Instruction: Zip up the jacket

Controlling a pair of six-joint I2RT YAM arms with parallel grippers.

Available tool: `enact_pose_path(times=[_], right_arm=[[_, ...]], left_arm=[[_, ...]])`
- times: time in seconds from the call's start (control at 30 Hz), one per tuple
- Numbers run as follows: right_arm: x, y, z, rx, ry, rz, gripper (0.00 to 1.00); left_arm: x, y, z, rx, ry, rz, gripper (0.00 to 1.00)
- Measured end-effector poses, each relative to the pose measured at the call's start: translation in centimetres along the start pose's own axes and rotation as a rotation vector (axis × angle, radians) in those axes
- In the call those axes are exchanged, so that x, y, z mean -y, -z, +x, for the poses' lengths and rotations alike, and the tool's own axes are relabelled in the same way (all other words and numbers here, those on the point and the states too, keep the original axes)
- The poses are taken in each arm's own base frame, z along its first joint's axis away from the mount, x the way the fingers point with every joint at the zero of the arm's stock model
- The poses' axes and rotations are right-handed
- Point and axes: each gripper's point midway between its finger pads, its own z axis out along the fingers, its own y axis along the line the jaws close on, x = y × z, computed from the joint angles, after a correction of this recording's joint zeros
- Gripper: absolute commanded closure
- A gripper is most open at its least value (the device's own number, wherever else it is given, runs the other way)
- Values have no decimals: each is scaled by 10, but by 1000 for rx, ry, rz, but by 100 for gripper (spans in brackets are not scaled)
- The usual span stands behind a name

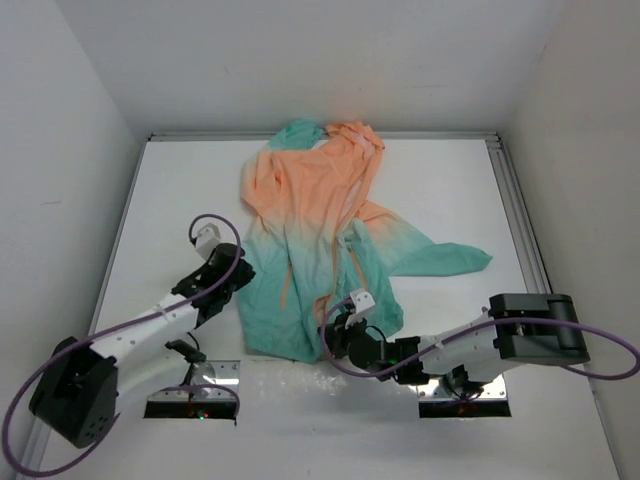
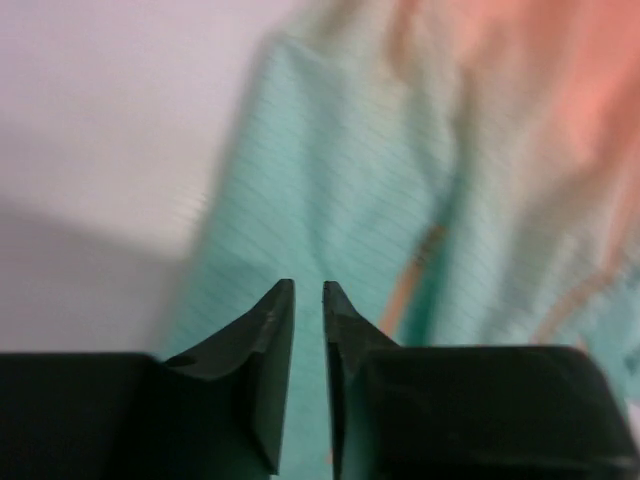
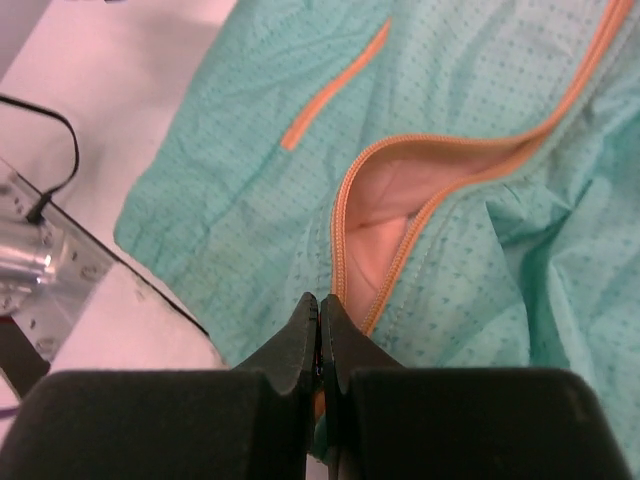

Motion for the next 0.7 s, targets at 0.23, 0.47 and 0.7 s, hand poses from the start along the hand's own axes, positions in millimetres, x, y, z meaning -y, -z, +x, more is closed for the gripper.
enact_pose_path(times=[0.23,0.47,0.7], right_arm=[[2,-13,-10,17,-6,25,100],[16,-25,-11,8,-10,58,100],[26,-49,-19,17,-44,110,100]], left_arm=[[-72,-45,-12,-35,45,-229,100],[-35,-91,-8,-141,-7,-161,100],[39,-159,-19,-235,-4,-4,98]])
